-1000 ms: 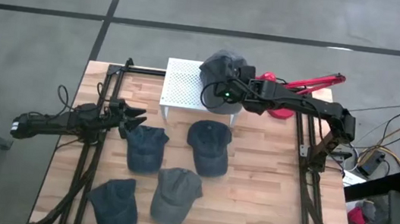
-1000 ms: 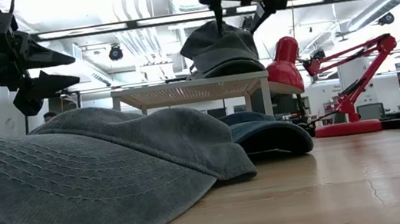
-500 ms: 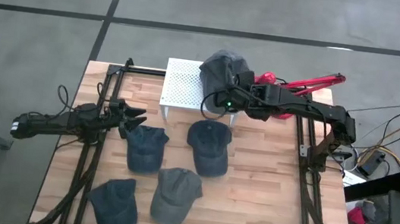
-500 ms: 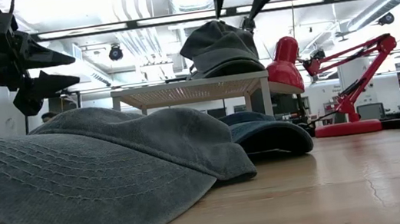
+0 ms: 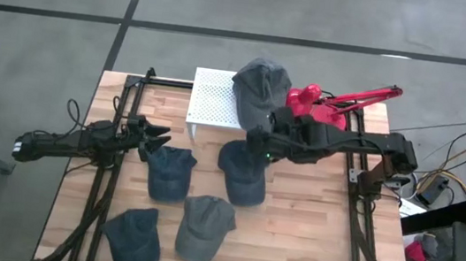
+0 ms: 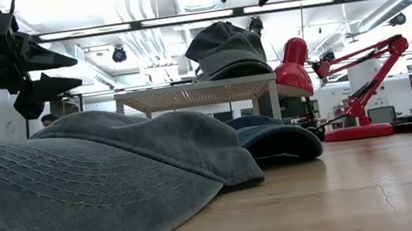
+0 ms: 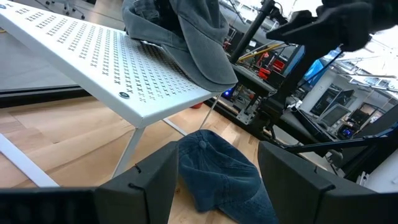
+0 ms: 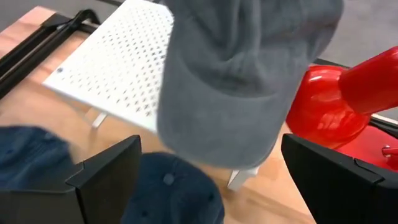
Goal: Pick & Place hat
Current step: Put the gray cap on the shelf
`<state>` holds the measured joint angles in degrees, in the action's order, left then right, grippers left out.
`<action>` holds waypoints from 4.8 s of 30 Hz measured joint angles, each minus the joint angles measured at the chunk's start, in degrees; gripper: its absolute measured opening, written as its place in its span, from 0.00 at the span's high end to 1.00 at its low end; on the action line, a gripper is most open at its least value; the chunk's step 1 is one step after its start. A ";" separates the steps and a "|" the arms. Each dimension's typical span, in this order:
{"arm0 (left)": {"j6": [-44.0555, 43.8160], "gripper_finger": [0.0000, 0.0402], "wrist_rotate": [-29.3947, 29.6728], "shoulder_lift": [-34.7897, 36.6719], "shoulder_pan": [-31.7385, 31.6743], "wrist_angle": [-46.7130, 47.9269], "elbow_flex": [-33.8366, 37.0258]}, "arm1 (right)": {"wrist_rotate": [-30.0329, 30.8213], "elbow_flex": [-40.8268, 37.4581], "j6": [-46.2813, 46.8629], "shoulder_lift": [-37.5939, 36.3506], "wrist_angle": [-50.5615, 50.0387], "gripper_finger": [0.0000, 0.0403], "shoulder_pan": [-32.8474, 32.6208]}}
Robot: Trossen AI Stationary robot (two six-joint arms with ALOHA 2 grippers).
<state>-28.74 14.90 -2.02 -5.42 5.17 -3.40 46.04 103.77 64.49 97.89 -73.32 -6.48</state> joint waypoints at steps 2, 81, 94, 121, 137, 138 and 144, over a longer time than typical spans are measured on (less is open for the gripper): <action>0.01 0.45 0.00 0.00 0.00 0.00 0.00 | -0.02 0.00 -0.14 0.00 0.00 0.05 -1.48; 0.01 0.45 -0.34 -1.13 -0.01 0.31 0.00 | -25.43 29.97 49.60 40.09 9.58 0.05 -20.37; 0.01 0.45 -0.28 -1.11 -0.01 0.37 0.00 | -27.70 29.97 52.61 43.62 12.03 0.05 -18.69; 0.01 0.45 -0.24 -1.11 0.00 0.42 0.00 | -46.41 27.51 52.38 47.50 11.74 0.05 -14.92; 0.01 0.45 -0.24 -1.11 -0.01 0.42 0.00 | -48.26 27.29 52.50 47.47 9.68 0.22 -14.97; 0.01 0.45 -0.24 -1.11 0.01 0.42 0.00 | -48.26 27.38 52.50 47.47 9.63 0.25 -14.99; 0.01 0.45 -0.24 -1.11 0.01 0.42 0.00 | -49.13 28.01 52.52 47.45 9.44 0.49 -14.99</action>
<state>-28.73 14.66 -3.14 -5.41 5.58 -3.40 -3.09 131.77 117.01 145.34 -63.88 -21.47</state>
